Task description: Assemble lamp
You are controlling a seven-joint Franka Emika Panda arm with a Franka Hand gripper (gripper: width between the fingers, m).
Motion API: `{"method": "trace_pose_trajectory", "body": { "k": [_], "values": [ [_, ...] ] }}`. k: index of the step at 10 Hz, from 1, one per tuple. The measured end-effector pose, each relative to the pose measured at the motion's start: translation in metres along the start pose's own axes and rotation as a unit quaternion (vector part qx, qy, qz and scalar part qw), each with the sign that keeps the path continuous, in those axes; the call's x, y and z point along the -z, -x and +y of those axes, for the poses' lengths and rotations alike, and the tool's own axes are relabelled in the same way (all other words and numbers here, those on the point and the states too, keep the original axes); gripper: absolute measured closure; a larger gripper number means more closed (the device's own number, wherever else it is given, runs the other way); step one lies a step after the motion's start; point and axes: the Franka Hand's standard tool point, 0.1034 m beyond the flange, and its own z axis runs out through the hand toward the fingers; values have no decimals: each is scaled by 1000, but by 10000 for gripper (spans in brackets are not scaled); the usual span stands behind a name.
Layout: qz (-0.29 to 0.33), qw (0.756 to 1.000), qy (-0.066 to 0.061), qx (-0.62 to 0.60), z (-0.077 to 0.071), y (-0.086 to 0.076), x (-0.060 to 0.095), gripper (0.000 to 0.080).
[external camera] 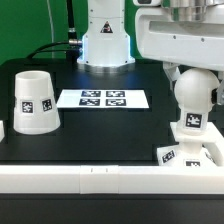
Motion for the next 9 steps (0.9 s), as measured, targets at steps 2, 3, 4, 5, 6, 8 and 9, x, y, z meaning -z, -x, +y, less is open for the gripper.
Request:
{"method": "trace_pose_trajectory", "body": {
  "k": [2, 3, 4, 5, 6, 8, 9],
  "values": [
    [-5, 999, -1, -41, 0, 0, 1, 221],
    [-6, 998, -1, -65, 1, 0, 1, 221],
    [-7, 996, -2, -85, 0, 1, 1, 220],
    [-8, 995, -2, -100, 0, 2, 2, 220],
    [-8, 995, -2, -96, -1, 2, 1, 220],
    [-8, 996, -2, -87, -1, 3, 1, 111],
    [-13, 999, 13, -37, 3, 9, 5, 111]
  ]
}}
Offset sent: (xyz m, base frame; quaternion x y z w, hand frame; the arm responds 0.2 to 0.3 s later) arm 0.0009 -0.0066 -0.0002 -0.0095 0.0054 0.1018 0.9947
